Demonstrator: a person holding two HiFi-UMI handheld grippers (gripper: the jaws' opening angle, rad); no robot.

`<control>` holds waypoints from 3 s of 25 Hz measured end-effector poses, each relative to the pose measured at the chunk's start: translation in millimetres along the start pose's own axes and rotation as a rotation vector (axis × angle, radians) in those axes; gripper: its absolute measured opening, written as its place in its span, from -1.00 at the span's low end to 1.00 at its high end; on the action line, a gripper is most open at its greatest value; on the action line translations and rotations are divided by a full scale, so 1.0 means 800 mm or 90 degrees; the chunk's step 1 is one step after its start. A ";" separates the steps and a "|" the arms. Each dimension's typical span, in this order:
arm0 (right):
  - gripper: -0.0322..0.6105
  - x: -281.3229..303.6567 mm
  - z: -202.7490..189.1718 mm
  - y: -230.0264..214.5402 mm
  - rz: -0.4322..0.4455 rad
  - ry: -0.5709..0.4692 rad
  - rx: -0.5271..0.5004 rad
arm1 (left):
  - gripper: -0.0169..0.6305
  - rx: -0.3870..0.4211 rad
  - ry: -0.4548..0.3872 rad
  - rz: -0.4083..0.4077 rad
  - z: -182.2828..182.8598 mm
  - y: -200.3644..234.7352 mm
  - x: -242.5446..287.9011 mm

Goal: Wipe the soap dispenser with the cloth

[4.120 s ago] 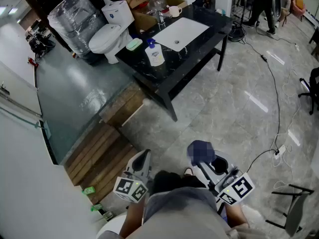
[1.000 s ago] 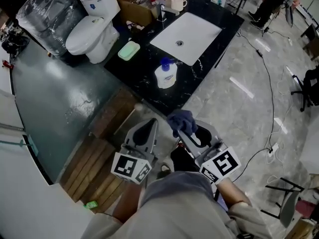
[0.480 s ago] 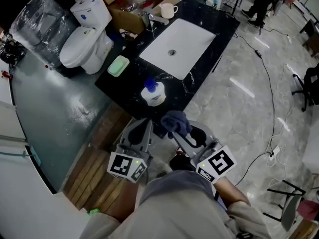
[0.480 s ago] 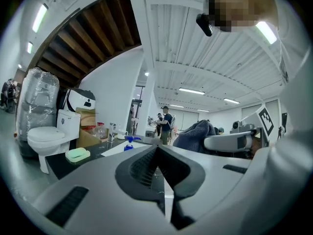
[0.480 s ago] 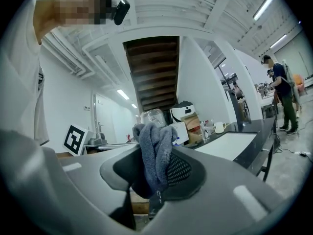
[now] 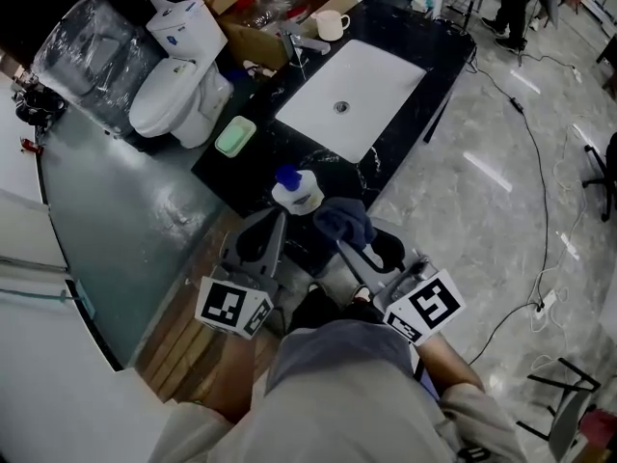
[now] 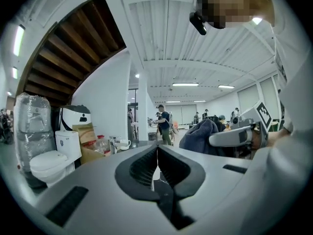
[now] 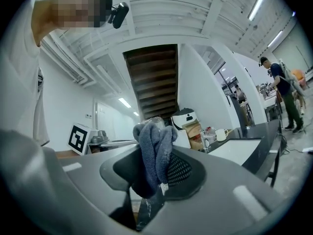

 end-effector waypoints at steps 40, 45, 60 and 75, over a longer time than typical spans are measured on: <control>-0.53 0.112 -0.064 -0.044 -0.222 0.070 0.024 | -0.51 -0.052 0.053 -0.271 -0.097 0.118 0.124; -0.53 0.121 -0.073 -0.034 -0.262 0.069 0.009 | -0.51 -0.113 0.044 -0.229 -0.099 0.141 0.125; -0.53 0.147 -0.085 -0.040 -0.279 0.081 -0.023 | -0.51 -0.155 0.018 -0.207 -0.109 0.166 0.115; -0.53 0.169 -0.100 -0.063 -0.250 0.132 -0.019 | -0.51 -0.166 0.011 -0.203 -0.108 0.173 0.115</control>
Point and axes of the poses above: the fingertips, and each gripper's own axes: x forward along the fingers, y to its left, z out of its top, the point moved 9 cm from there along -x, backward along the fingers, and after that the axes turned 8 degrees about -y, right-handed, at the moved point
